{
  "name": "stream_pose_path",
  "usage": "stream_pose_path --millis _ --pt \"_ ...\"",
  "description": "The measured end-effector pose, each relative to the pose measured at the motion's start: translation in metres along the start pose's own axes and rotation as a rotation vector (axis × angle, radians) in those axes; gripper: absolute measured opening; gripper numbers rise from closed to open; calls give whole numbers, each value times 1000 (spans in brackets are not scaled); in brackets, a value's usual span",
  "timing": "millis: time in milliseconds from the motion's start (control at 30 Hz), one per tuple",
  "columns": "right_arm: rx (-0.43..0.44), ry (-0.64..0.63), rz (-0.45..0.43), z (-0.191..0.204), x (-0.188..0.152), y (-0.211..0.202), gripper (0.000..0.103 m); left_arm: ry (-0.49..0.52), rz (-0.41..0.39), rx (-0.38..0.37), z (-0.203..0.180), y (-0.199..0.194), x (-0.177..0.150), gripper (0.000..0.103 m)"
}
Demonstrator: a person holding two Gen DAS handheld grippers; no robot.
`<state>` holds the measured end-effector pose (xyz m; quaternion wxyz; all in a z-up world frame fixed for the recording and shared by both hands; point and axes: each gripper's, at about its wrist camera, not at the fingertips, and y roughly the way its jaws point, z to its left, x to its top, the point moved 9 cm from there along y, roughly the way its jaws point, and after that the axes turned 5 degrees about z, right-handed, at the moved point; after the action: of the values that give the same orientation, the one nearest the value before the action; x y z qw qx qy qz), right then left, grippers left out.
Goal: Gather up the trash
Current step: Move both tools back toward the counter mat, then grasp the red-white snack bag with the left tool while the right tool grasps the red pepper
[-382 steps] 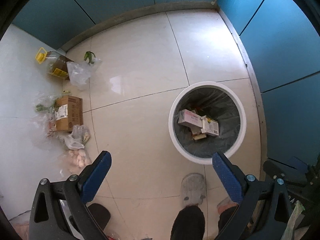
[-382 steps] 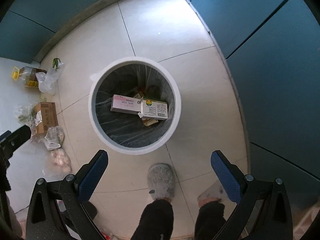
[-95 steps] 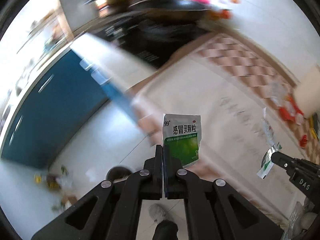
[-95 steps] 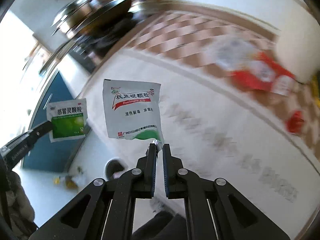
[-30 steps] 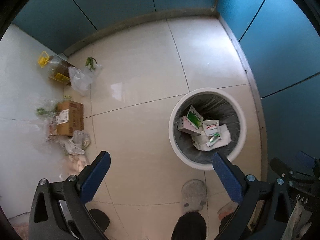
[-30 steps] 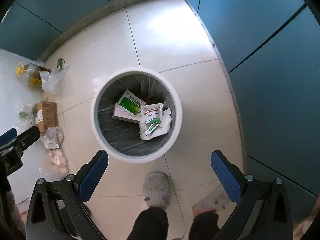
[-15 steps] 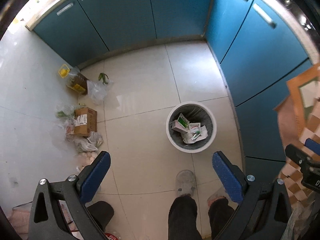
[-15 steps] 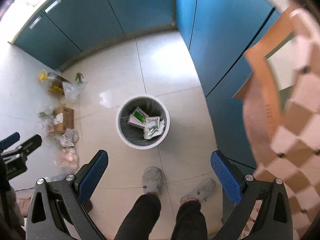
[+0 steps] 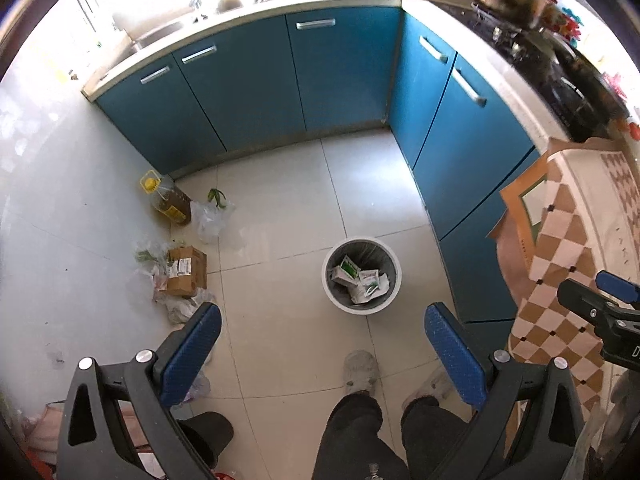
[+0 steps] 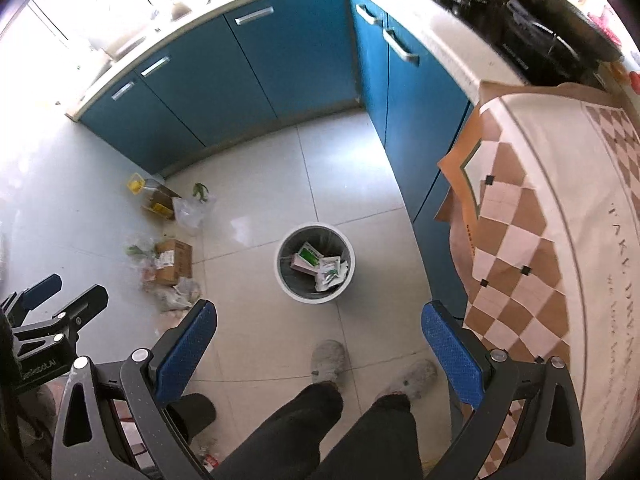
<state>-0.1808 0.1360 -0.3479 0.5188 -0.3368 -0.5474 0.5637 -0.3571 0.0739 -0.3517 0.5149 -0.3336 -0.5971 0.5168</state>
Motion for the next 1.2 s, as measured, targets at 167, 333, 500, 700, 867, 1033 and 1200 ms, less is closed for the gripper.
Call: stream_pose_path --millis 167,333,500,700,867,1033,1200 --pt "63 34 -35 -9 -4 -31 103 26 -64 49 -21 -33 13 103" --pt "117 172 -107 -57 -5 -70 103 119 -185 112 -73 -62 45 103" --pt "89 370 -196 -149 -17 -109 103 257 -271 122 -172 -78 69 103" --pt "-25 716 -267 -316 -87 -142 103 463 -276 45 -338 -77 62 103" --pt "-155 1066 -275 -464 -188 -147 103 609 -180 -41 -472 -53 33 103" --pt "-182 1306 -241 -565 -260 -118 100 697 -8 -116 -575 -9 9 103" --pt "-139 1351 -217 -609 -278 -78 80 737 123 -172 -649 35 -4 103"
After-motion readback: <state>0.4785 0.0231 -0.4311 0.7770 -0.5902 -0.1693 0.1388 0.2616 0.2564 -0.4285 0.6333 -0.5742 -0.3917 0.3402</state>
